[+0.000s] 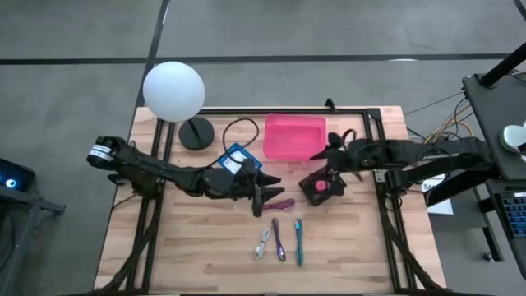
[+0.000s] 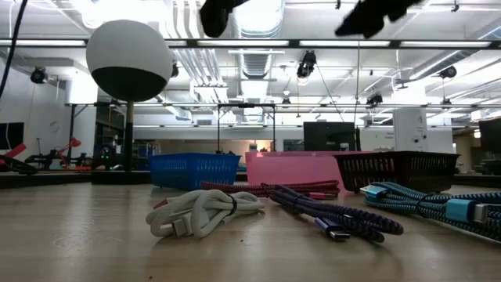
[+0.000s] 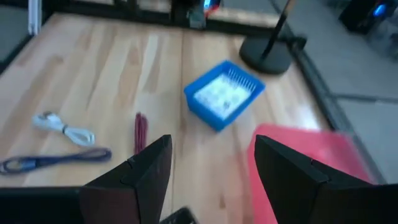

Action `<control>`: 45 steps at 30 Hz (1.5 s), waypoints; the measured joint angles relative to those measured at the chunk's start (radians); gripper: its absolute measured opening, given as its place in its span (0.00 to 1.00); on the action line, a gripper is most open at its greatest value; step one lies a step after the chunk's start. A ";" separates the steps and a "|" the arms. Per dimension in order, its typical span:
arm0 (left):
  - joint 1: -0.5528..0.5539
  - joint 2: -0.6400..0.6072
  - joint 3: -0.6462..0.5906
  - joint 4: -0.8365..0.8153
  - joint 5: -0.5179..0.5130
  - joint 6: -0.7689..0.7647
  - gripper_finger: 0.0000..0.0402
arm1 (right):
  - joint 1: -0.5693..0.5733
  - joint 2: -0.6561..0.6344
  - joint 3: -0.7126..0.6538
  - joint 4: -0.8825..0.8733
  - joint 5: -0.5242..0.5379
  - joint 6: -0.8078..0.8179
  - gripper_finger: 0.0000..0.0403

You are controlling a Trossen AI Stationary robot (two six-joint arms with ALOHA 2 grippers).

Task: Pick and place items into bin
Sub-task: Put the pink charger cable into the pink bin

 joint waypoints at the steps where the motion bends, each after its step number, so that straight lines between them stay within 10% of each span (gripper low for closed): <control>1: 0.000 0.017 0.013 0.005 -0.001 0.016 0.40 | -0.002 -0.015 0.017 -0.010 0.001 -0.011 0.53; 14: 0.006 0.128 0.079 -0.086 0.026 0.220 0.40 | -0.005 -0.179 0.110 -0.192 0.029 0.084 0.53; 25: 0.021 0.129 0.076 -0.342 0.102 0.182 0.62 | -0.005 -0.217 0.055 -0.251 0.028 0.187 0.53; 45: 0.019 0.130 -0.022 -0.635 0.212 0.111 0.60 | -0.005 -0.151 0.026 -0.250 0.027 0.184 0.53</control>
